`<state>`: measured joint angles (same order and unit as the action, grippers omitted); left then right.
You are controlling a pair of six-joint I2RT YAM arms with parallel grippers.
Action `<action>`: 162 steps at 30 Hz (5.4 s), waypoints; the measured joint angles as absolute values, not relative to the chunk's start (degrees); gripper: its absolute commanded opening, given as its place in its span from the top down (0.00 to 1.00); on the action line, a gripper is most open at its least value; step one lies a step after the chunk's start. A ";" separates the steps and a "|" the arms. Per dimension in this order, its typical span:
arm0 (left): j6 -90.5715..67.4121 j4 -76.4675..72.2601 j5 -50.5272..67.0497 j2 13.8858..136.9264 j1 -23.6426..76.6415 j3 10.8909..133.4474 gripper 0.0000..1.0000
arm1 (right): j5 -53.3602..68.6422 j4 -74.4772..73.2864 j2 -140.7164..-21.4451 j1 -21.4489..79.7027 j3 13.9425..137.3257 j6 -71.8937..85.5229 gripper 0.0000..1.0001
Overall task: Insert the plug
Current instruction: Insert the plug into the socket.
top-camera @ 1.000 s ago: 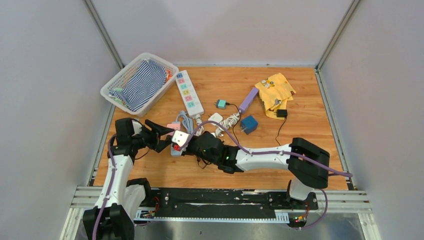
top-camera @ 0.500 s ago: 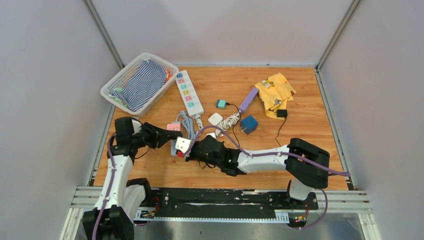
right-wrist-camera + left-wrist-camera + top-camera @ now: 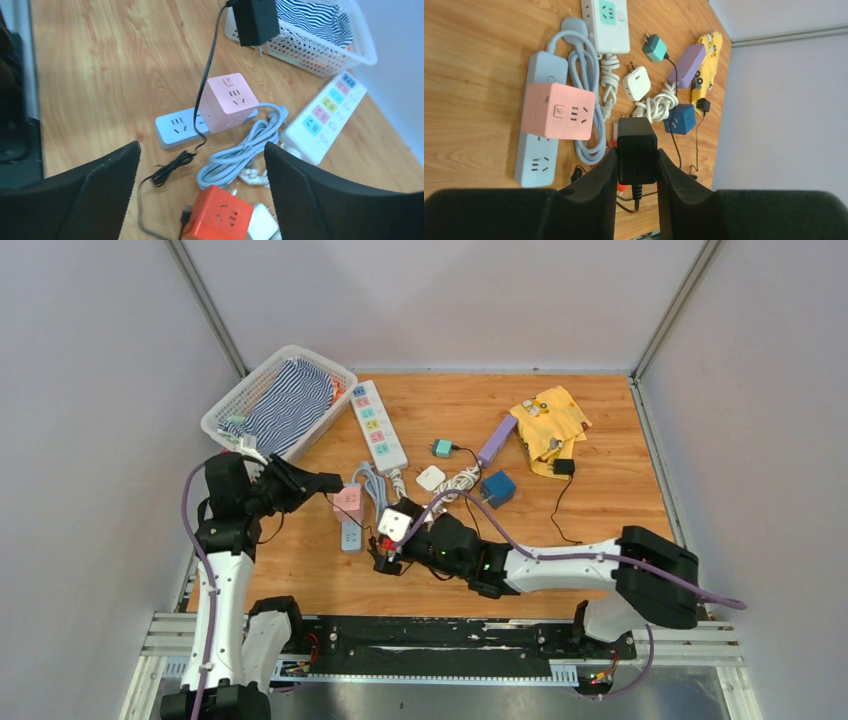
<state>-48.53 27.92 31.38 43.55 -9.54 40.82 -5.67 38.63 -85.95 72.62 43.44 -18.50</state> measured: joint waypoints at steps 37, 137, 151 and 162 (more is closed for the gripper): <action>-19.18 53.71 2.24 72.47 14.39 70.63 1.00 | -22.24 22.22 -54.30 72.62 30.50 -10.41 0.00; -15.97 48.69 4.82 75.61 14.44 68.49 1.00 | -26.72 22.33 -52.95 72.62 29.26 -11.38 0.00; -15.79 49.25 4.12 77.65 14.44 68.45 1.00 | -27.00 22.37 -52.47 72.62 28.97 -11.38 0.00; -16.14 49.23 3.33 78.28 14.44 68.45 1.00 | -27.07 22.41 -52.23 72.62 28.95 -11.40 0.00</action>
